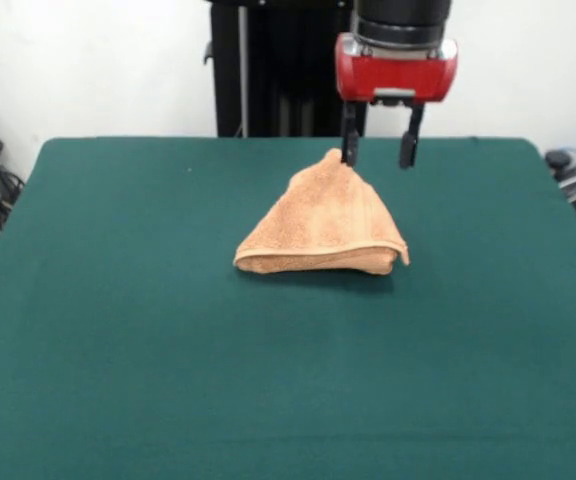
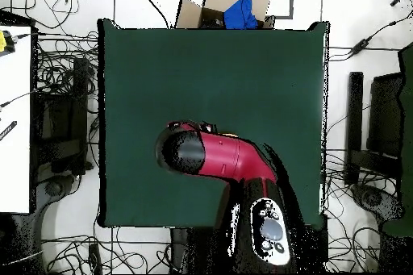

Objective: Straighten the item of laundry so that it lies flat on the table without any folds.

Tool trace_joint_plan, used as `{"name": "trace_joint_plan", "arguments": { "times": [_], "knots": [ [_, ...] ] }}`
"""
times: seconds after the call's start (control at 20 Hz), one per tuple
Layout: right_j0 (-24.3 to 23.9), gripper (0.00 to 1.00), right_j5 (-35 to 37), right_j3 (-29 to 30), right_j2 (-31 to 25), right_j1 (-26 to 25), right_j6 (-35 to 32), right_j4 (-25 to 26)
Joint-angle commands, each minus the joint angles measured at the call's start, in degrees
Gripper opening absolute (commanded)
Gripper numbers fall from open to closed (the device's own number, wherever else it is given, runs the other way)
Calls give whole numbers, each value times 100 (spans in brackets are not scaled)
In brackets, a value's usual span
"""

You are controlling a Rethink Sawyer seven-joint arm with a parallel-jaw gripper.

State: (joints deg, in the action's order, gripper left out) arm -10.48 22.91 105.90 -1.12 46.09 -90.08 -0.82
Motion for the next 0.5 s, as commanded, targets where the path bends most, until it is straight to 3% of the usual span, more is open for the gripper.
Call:
{"name": "trace_joint_plan", "arguments": {
  "times": [0.05, 0.5],
  "knots": [
    [196, 100, 46, -349, -9, -407, -1333, -317],
    [312, 100, 32, -472, 49, -555, -1347, -422]
  ]
}}
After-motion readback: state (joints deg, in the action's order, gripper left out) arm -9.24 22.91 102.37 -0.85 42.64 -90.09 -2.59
